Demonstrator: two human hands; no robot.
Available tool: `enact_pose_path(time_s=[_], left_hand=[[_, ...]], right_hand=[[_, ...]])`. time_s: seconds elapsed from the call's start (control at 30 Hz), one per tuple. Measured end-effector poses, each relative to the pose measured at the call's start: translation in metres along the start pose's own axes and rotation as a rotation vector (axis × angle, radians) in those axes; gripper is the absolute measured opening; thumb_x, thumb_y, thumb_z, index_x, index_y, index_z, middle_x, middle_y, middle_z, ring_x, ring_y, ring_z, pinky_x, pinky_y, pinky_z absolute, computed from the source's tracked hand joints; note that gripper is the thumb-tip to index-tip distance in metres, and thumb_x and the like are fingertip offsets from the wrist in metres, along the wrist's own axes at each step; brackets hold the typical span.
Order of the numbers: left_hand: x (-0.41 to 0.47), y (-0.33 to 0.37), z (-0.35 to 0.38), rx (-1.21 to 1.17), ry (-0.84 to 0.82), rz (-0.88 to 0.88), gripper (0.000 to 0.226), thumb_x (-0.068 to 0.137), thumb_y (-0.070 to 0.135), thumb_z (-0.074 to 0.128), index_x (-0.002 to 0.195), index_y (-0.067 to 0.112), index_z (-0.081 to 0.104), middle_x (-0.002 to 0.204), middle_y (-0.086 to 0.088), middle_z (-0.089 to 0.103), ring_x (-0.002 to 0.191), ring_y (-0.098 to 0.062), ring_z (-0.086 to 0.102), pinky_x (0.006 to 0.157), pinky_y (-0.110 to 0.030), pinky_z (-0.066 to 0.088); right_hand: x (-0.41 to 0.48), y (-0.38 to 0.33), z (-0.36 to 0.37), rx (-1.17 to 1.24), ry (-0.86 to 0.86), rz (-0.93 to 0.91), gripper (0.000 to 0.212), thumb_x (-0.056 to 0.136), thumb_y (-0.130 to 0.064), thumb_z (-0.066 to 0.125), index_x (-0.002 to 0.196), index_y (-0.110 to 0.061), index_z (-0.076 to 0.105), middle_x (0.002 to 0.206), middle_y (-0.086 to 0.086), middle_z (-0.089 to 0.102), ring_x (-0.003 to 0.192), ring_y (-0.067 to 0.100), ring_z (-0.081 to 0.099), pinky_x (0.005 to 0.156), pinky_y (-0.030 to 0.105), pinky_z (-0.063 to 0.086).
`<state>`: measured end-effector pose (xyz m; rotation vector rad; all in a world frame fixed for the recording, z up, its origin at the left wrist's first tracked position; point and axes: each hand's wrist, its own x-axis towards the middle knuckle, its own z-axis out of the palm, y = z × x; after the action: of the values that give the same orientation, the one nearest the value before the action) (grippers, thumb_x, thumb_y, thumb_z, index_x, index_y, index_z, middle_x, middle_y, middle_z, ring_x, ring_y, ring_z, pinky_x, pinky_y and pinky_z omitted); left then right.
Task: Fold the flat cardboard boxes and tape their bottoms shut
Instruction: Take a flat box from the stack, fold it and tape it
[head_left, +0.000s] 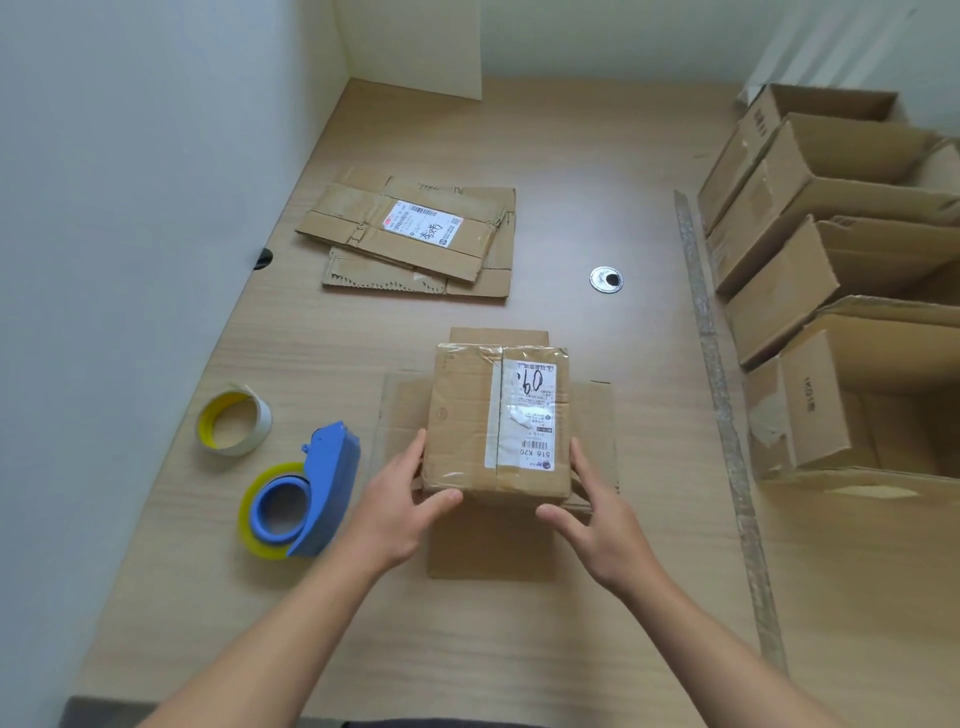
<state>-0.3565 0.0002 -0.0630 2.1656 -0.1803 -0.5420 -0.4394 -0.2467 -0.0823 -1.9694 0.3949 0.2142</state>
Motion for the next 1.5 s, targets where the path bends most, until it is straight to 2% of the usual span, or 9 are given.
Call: enact_pose_path(time_s=[0.13, 0.3, 0.53, 0.7, 0.9, 1.1, 1.27, 1.37, 1.5], left_hand=[[-0.006, 0.005, 0.006, 0.170, 0.101, 0.047, 0.081, 0.085, 0.030, 0.076, 0.151, 0.007, 0.036, 0.142, -0.007, 0.055, 0.121, -0.020, 0.059, 0.104, -0.024, 0.041], [-0.007, 0.026, 0.000, 0.321, 0.327, 0.334, 0.060, 0.079, 0.026, 0.079, 0.125, -0.007, 0.062, 0.083, -0.013, 0.073, 0.071, -0.028, 0.068, 0.068, -0.034, 0.053], [-0.022, 0.036, 0.000, 0.070, 0.353, 0.187, 0.064, 0.084, 0.029, 0.077, 0.141, 0.015, 0.052, 0.118, -0.002, 0.071, 0.090, 0.014, 0.059, 0.082, 0.006, 0.035], [-0.034, 0.052, 0.026, -0.049, 0.439, 0.093, 0.059, 0.093, 0.032, 0.067, 0.146, 0.019, 0.045, 0.121, 0.002, 0.070, 0.105, -0.004, 0.063, 0.089, -0.010, 0.042], [-0.033, 0.059, 0.036, 0.000, 0.524, 0.043, 0.055, 0.100, 0.034, 0.053, 0.150, 0.016, 0.040, 0.108, -0.011, 0.071, 0.102, -0.030, 0.064, 0.085, -0.035, 0.047], [-0.041, 0.046, 0.019, 0.002, 0.539, 0.011, 0.054, 0.102, 0.036, 0.049, 0.152, 0.020, 0.037, 0.109, 0.001, 0.069, 0.101, -0.024, 0.062, 0.081, -0.028, 0.043], [-0.037, 0.047, -0.007, -0.258, 0.472, 0.027, 0.053, 0.096, 0.039, 0.059, 0.146, 0.029, 0.046, 0.111, 0.038, 0.060, 0.109, 0.017, 0.054, 0.091, -0.006, 0.038], [-0.032, 0.057, -0.011, -0.374, 0.413, 0.067, 0.052, 0.082, 0.054, 0.062, 0.132, 0.040, 0.058, 0.102, 0.038, 0.066, 0.105, 0.017, 0.058, 0.091, -0.010, 0.043], [-0.019, 0.071, -0.012, -0.402, 0.437, 0.089, 0.055, 0.075, 0.061, 0.062, 0.126, 0.042, 0.056, 0.114, 0.020, 0.063, 0.099, 0.012, 0.059, 0.085, -0.016, 0.049]], right_hand=[[-0.001, -0.004, 0.005, -0.027, 0.157, -0.033, 0.074, 0.088, -0.017, 0.075, 0.151, -0.021, 0.038, 0.127, -0.002, 0.063, 0.101, -0.002, 0.062, 0.089, 0.003, 0.041], [-0.001, -0.024, -0.014, 0.097, 0.355, -0.084, 0.052, 0.085, -0.024, 0.077, 0.132, -0.034, 0.060, 0.091, -0.019, 0.073, 0.073, -0.007, 0.064, 0.074, 0.019, 0.053], [-0.012, -0.039, -0.026, 0.273, 0.314, -0.029, 0.045, 0.090, -0.021, 0.071, 0.131, -0.037, 0.061, 0.110, -0.012, 0.074, 0.097, -0.002, 0.067, 0.097, 0.036, 0.053], [-0.009, -0.064, -0.023, 0.296, 0.512, -0.139, 0.033, 0.097, -0.023, 0.063, 0.129, -0.020, 0.066, 0.128, -0.011, 0.065, 0.122, -0.002, 0.057, 0.109, 0.027, 0.043], [-0.004, -0.082, -0.023, -0.184, 0.640, -0.361, 0.036, 0.100, -0.015, 0.058, 0.136, -0.008, 0.060, 0.117, 0.010, 0.072, 0.103, 0.033, 0.067, 0.088, 0.041, 0.051], [-0.009, -0.100, -0.026, -0.222, 0.457, -0.403, 0.040, 0.099, -0.033, 0.059, 0.138, -0.022, 0.059, 0.118, -0.004, 0.071, 0.104, 0.019, 0.066, 0.088, 0.035, 0.051], [-0.002, -0.102, -0.040, 0.338, 0.166, 0.059, 0.044, 0.095, -0.062, 0.047, 0.128, -0.037, 0.061, 0.095, -0.019, 0.071, 0.084, 0.003, 0.070, 0.074, 0.027, 0.052], [0.000, -0.102, -0.036, 0.424, 0.032, 0.134, 0.016, 0.097, -0.048, 0.054, 0.103, -0.056, 0.066, 0.096, -0.021, 0.072, 0.087, 0.004, 0.070, 0.072, 0.035, 0.059], [-0.001, -0.090, -0.034, 0.492, 0.073, -0.020, 0.043, 0.098, -0.016, 0.058, 0.124, -0.051, 0.061, 0.118, -0.004, 0.068, 0.103, 0.012, 0.069, 0.089, 0.044, 0.058]])
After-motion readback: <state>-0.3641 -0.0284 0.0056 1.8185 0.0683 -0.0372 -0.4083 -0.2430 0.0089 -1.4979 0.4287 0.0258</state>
